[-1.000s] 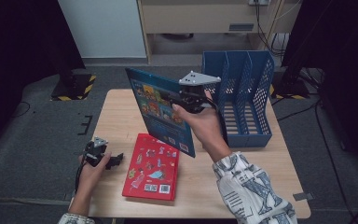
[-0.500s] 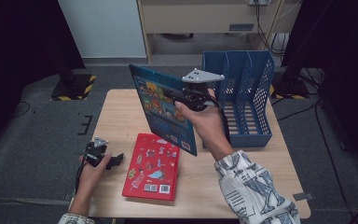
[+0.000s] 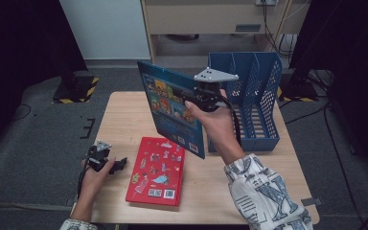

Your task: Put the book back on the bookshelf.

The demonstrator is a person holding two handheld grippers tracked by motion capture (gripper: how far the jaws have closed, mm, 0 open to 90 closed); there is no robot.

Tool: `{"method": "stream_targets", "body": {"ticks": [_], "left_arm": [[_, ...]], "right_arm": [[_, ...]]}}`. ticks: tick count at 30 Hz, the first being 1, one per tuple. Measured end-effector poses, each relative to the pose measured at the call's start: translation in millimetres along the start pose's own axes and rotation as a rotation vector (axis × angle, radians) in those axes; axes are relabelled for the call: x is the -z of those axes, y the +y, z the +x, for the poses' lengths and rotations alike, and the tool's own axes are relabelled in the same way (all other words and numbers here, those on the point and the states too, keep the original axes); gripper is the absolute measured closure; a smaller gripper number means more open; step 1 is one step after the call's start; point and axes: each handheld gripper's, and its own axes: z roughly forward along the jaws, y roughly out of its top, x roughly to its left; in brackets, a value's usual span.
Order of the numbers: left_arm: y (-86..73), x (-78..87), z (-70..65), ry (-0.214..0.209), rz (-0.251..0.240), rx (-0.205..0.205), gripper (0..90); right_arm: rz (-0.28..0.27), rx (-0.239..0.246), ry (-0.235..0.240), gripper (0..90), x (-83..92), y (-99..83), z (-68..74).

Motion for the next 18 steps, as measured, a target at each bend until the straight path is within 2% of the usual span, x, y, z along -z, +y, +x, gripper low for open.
{"method": "stream_targets", "body": {"ticks": [18], "left_arm": [[0.0,0.0,0.0,0.000,0.000,0.000,0.0]], "right_arm": [[-0.013,-0.009,-0.030,82.2,14.8,4.9,-7.6]]}}
